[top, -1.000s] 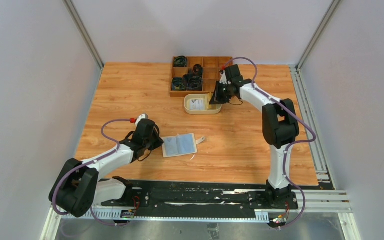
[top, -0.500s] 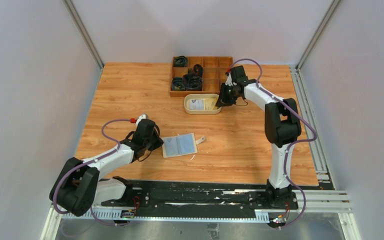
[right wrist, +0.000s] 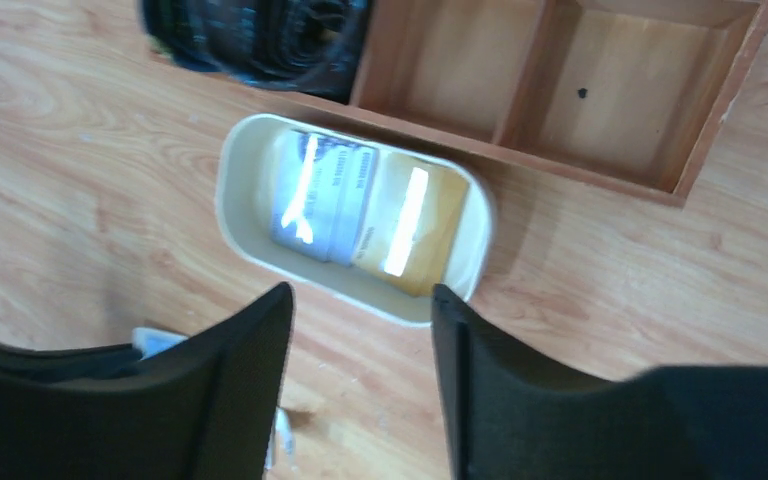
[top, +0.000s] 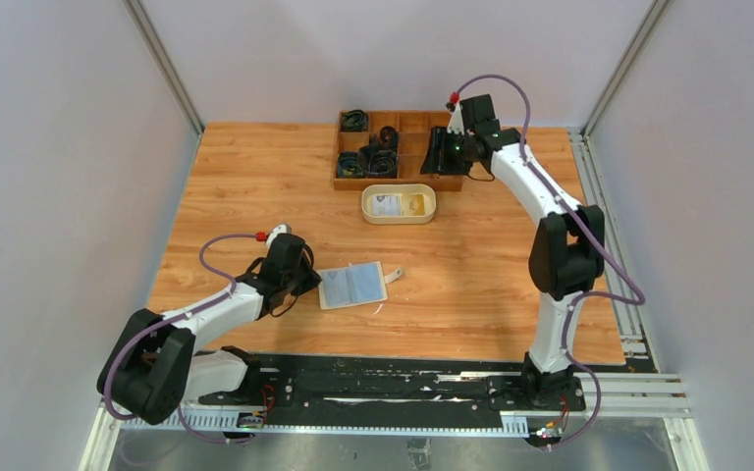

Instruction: Take the credit cards out of the card holder

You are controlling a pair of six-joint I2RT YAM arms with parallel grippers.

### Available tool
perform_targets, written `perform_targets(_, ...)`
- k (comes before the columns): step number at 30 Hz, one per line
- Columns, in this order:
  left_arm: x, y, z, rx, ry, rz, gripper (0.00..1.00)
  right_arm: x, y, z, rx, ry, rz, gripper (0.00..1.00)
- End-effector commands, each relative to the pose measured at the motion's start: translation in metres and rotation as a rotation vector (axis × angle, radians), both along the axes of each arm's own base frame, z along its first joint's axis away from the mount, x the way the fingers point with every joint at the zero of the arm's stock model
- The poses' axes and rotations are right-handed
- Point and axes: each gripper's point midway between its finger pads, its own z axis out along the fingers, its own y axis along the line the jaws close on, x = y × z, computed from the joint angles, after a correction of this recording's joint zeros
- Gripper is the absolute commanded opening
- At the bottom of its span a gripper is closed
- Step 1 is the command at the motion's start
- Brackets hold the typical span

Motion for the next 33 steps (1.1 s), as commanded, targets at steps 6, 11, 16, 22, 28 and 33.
perform_targets(6, 0.012, -0.001, 0.016, 0.003, -0.055, 0.003, 0.00, -0.141, 0.107, 0.024, -0.122, -0.132, 0.346, 0.70)
perform_targets(11, 0.011, -0.001, 0.018, 0.000, -0.062, 0.007, 0.00, -0.208, 0.155, -0.024, -0.127, -0.129, 0.463, 0.71)
perform_targets(16, 0.010, -0.004, 0.016, -0.031, -0.059, 0.008, 0.00, -0.241, 0.185, -0.050, -0.149, -0.180, 0.478, 0.72)
perform_targets(22, 0.007, -0.009, 0.007, -0.089, -0.035, 0.013, 0.00, -0.243, 0.202, -0.048, -0.138, -0.311, 0.423, 0.73)
perform_targets(28, 0.000, -0.013, -0.006, -0.136, 0.000, 0.029, 0.00, -0.241, 0.217, -0.061, -0.185, -0.346, 0.414, 0.87)
perform_targets(33, -0.003, -0.011, -0.009, -0.143, 0.003, 0.036, 0.00, -0.240, 0.214, -0.081, -0.234, -0.328, 0.404, 0.87)
